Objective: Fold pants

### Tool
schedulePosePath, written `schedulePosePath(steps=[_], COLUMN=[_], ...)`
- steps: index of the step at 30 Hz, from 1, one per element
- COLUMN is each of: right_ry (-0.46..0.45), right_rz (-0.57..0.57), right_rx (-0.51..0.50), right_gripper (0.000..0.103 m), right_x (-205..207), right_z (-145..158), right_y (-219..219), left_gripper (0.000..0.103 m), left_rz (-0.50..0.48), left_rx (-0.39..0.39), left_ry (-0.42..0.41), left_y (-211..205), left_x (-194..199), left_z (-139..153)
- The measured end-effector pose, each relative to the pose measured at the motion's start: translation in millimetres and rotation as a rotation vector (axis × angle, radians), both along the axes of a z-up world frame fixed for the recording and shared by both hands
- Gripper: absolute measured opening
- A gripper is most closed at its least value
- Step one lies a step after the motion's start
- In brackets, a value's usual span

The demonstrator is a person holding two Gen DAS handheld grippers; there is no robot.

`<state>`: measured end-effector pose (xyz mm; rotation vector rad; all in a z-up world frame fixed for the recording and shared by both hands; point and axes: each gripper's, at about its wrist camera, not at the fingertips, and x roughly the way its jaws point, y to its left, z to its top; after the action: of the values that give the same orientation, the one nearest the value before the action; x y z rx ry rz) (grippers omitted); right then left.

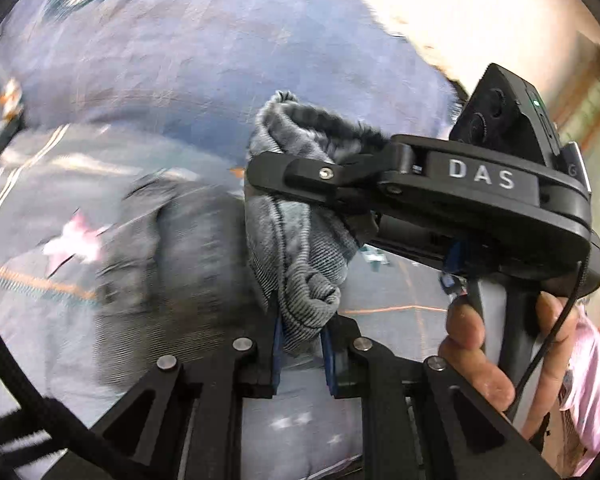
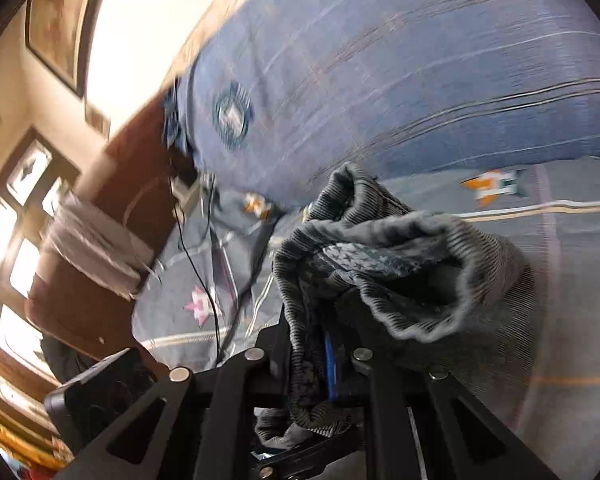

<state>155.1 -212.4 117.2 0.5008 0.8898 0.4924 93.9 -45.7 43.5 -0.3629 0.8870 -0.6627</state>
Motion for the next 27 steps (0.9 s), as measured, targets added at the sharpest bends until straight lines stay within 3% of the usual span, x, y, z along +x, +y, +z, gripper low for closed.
schedulePosePath(steps=[4,6,7,9,11,17,19,20,21,23,27], right_ry=[0.093,0.128,0.149,0.171,0.165,0.065,0.038,0.021,0.003,-0.011,0.053], right_rz=[0.052,0.056,0.054,0.06,0.059,0.103,0.115,0.112,0.099,0.06,0.04], right_rx=[0.003,0.05,0.096,0.166,0.207,0.271,0.276,0.267,0.243,0.182,0.121], right_gripper=[0.014,0.017,0.017,0.017,0.017,0.018,0.023,0.033,0.054,0.078,0.078], right_x=[29.0,35.1,38.7,42.0,41.2,21.7,15.0,11.7,8.3,6.2,21.2], right_z=[-43.5,-72.0,-83.0,-92.7,-89.1,-47.0,-34.8,-29.5,-24.8,-26.0,-43.6], right_y=[42.7,41.7,39.8,32.0,23.4,4.7,-0.4,-3.0,-7.3,-14.3,-10.4], left_gripper=[0.023,0.035,0.036,0.049,0.056,0.057,0.058,0.058,0.058,0.058,0.056], left_rz=[0.016,0.02,0.013,-0.004,-0.011,0.001,0.023,0.04,0.061,0.086,0.115], left_rx=[-0.054,-0.037,-0.034,-0.06,-0.074,-0.015,0.008,0.021,0.019,-0.009,0.018], left_ry=[0.151,0.158,0.16,0.169,0.135,0.047,0.034,0.038,0.055,0.088,0.14], left_y=[29.0,29.8,28.6,26.9,27.7,24.1,30.1,31.4,35.5,45.0,47.1], left_x=[14.3,17.1,18.0,18.3,12.4,12.3,16.8,21.3,26.0,29.3,38.0], left_z=[-41.6,-47.5,-47.7,-44.7,-37.4,-22.3,-22.2,-23.7,-26.5,-29.1,-43.2])
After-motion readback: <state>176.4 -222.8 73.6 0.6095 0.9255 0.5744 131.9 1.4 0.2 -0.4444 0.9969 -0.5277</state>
